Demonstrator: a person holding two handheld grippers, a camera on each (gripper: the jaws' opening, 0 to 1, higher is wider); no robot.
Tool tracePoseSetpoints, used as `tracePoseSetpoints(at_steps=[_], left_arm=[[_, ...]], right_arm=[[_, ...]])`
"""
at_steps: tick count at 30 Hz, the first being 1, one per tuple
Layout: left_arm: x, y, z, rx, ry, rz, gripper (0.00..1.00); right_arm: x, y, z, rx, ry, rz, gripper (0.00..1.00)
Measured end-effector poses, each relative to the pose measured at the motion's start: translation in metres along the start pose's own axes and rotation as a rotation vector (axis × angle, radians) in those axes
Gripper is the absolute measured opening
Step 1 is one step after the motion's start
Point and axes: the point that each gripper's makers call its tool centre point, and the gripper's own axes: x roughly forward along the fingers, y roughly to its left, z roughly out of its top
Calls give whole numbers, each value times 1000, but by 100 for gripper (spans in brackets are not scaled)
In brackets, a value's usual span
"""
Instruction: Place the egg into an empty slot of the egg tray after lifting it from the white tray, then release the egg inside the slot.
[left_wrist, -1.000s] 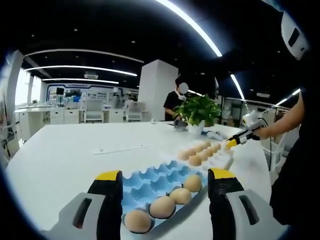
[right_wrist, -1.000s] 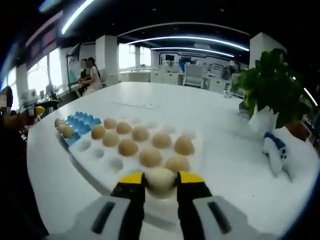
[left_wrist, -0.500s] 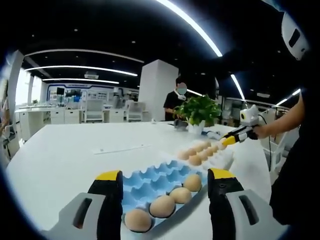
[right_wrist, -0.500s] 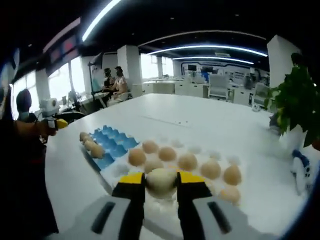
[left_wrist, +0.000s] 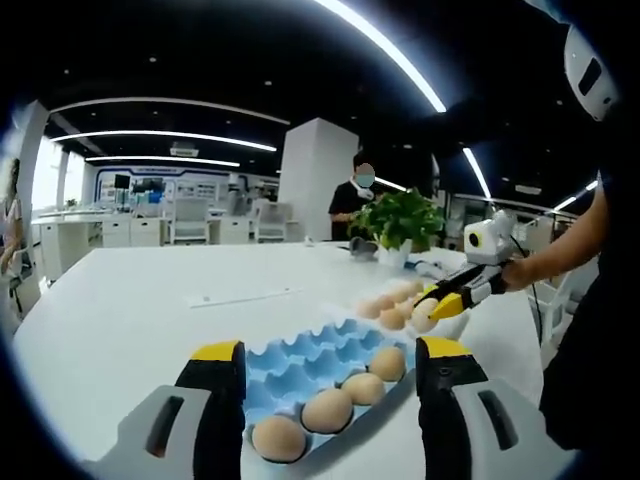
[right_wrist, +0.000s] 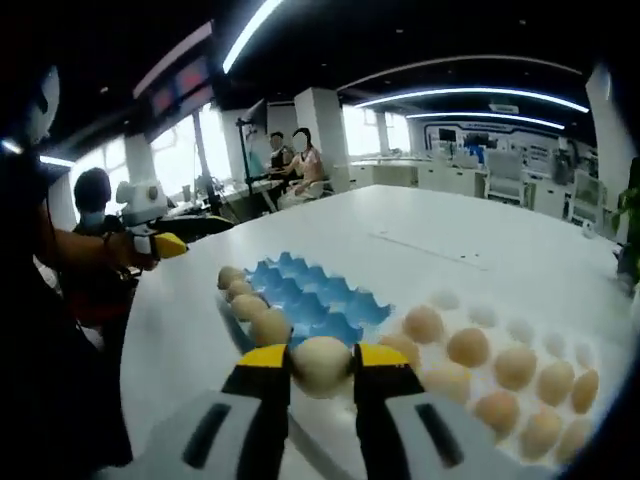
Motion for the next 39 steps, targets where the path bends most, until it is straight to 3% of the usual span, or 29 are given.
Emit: tracePoseSetpoints(at_steps=[14,22,34,37,39], left_arm=[[-2,1,1,-2,-2,-1,68],[-2,3,1,2,3,4,67],[-2,3,3,4,1,3,67],[-1,2,2,5,5,0,67],[0,1,2,4,5,-3,67]], right_arm=[[39,16,-19,-56,80,81,24],[41,18,-30,-74,117,94,24],[43,21,-29,-131,115,108,25],[44,24,-30,-205,105,127,25],[43,23,-31,-171,105,115,25]])
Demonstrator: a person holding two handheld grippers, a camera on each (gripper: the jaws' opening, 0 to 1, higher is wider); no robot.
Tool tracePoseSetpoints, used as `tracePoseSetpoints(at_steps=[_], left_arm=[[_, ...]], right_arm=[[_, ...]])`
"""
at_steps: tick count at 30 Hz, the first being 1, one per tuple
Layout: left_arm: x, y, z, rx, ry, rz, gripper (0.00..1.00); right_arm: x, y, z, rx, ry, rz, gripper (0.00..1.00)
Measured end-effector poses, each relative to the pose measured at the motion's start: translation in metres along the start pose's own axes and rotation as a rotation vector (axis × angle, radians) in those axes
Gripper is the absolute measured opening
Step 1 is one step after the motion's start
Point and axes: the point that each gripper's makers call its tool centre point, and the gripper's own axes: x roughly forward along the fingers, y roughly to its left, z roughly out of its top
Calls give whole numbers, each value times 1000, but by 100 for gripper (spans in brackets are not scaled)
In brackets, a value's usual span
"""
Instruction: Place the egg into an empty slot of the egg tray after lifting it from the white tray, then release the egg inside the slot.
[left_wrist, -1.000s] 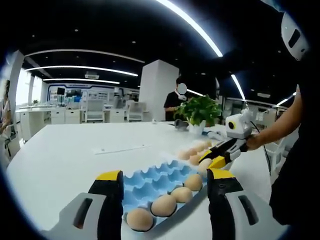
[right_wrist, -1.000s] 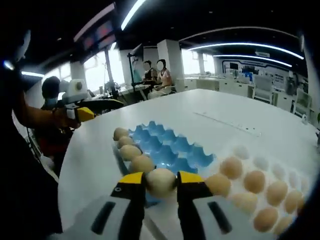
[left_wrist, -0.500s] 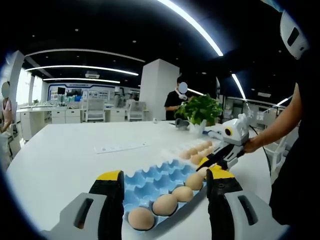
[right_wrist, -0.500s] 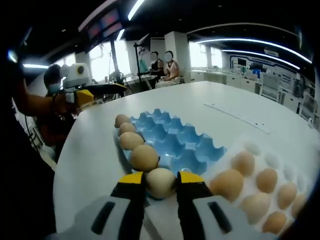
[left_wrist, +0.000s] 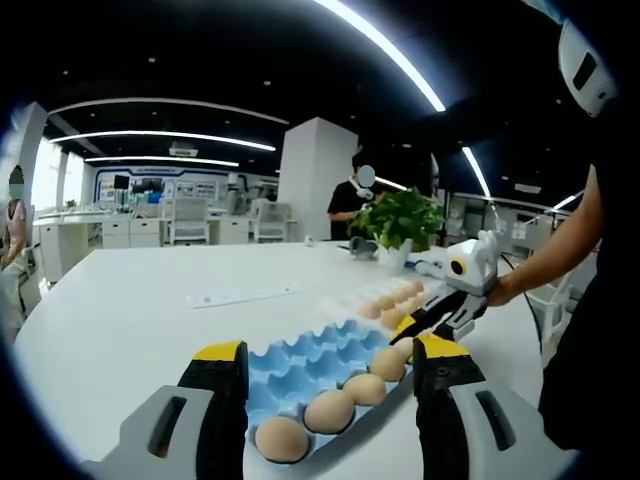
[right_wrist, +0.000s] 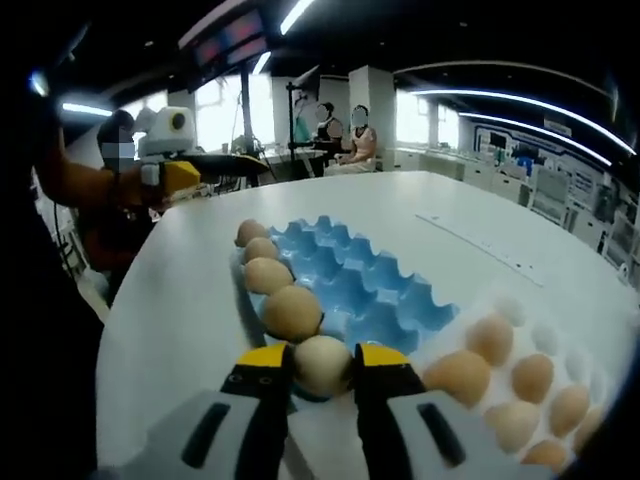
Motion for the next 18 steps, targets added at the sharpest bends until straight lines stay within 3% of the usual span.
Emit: tracePoseSetpoints(at_steps=[8,11,16,18], left_arm=[[0,1,0,6,4,1,67],[0,1,0,3,4,3,67],[0,2,1,3,2,6,67],[0,2,1,4,0,5,67]], right_arm=[[0,-1,0,1,0,4,26],[-2,-3,2,48,-10,-2,29],[-15,-15,21,107,-106,-50,30],[-25,-32,32,113,-154,-113,30]])
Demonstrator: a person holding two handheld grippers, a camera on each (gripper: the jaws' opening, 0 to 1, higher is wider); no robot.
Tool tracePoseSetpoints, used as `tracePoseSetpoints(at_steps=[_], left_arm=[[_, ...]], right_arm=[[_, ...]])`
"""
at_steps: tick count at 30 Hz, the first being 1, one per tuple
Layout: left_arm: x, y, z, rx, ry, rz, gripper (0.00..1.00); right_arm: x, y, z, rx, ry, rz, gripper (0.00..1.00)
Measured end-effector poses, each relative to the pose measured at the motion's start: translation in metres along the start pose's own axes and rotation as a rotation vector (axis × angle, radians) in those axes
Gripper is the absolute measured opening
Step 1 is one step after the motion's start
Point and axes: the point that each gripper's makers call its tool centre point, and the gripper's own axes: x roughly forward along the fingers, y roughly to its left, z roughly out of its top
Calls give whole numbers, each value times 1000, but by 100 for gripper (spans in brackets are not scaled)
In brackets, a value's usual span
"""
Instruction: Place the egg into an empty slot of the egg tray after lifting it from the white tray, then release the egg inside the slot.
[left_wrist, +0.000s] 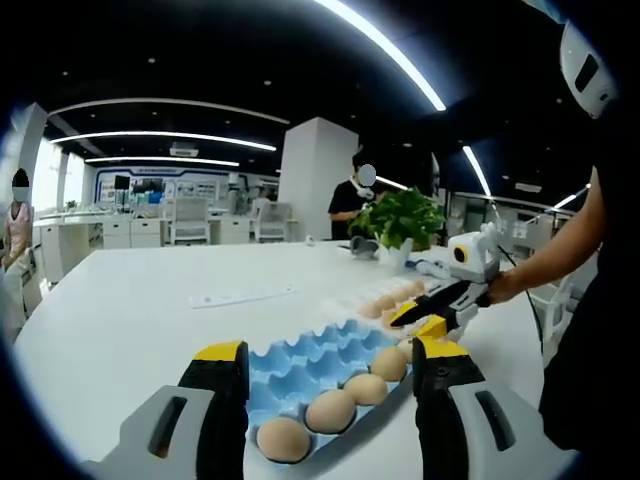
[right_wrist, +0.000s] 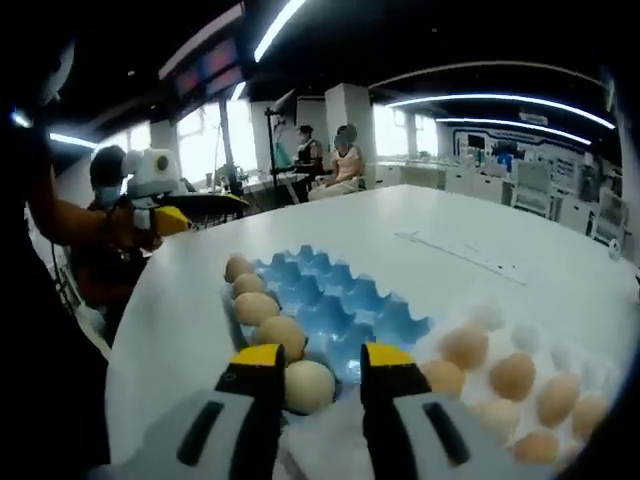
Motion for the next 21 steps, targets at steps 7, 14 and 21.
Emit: tracePoseSetpoints(at_steps=[7,14,21], left_arm=[[0,-1,-1,-7,-1,0,67],[-2,1,-2,-21,-3,6,66],[-3,2,-4,-16,8,9,65]], right_arm=[[-18,-60,-9,29,35,-215,30],[-9,-57,-29,-45,124,-192,31],[0,-52,-33,-166,222,-132,31]])
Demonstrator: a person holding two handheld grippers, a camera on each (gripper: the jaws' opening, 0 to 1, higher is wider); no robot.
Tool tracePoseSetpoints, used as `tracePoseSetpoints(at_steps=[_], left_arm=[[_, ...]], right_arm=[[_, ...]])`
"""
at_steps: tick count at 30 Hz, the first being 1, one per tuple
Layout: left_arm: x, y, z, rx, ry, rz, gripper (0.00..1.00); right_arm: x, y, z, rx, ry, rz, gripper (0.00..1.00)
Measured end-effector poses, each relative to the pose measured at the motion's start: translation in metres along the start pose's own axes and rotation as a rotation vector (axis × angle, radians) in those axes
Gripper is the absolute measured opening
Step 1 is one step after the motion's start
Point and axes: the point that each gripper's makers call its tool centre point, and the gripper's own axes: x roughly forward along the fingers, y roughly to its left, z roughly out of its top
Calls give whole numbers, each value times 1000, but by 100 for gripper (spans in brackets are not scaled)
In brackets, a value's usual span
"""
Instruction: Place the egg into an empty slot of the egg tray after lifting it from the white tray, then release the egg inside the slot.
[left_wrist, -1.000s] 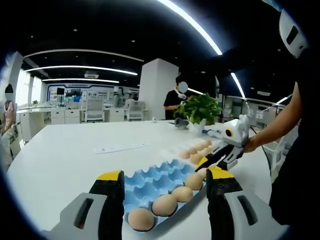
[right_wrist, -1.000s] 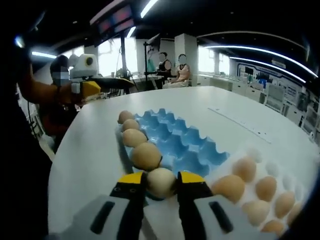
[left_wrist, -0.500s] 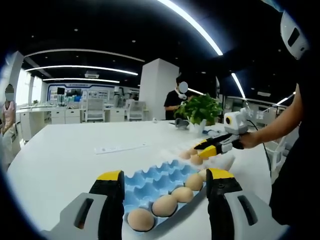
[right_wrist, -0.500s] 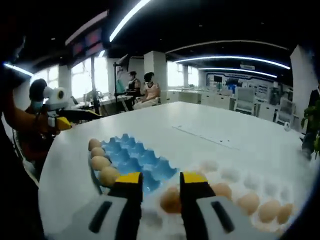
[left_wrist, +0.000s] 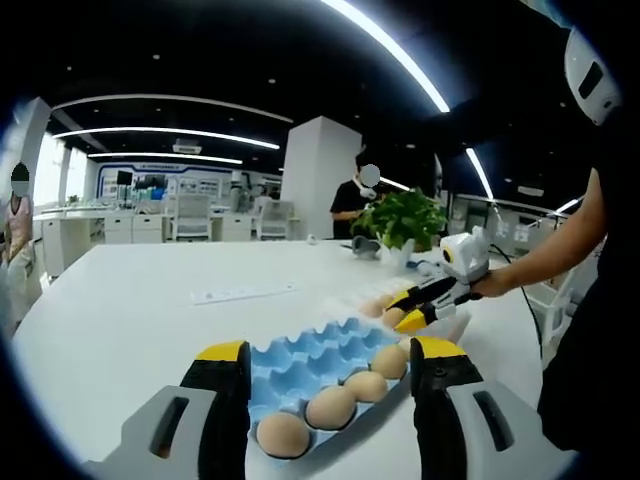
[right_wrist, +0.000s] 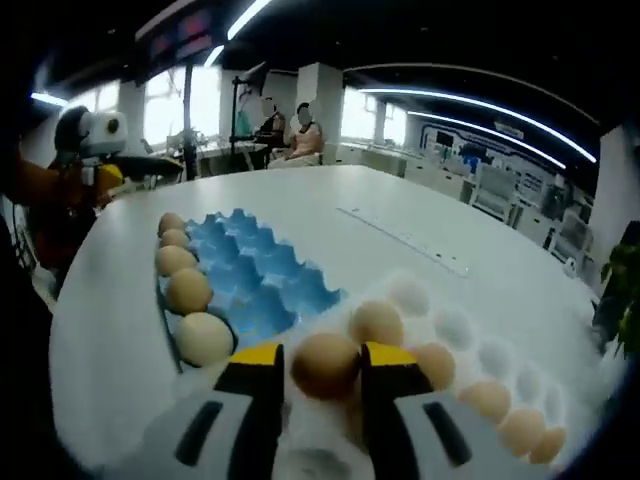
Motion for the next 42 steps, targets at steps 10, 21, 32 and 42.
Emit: tracePoseSetpoints(at_steps=[10,21,32,42], left_arm=[[1,3,1,5,-6,13,69],[1,12,-5,-21,16,46,86],[1,15,-7,-39,18,48,96],[-4,24,-11,-54,20,65,97]], right_arm=[[0,-2,-6,36,26,51,26],[-19,-7,25,104,-102,13,25],[-1,25,62,92,-168,97,25],[42,74,97,47,-189,241,25]])
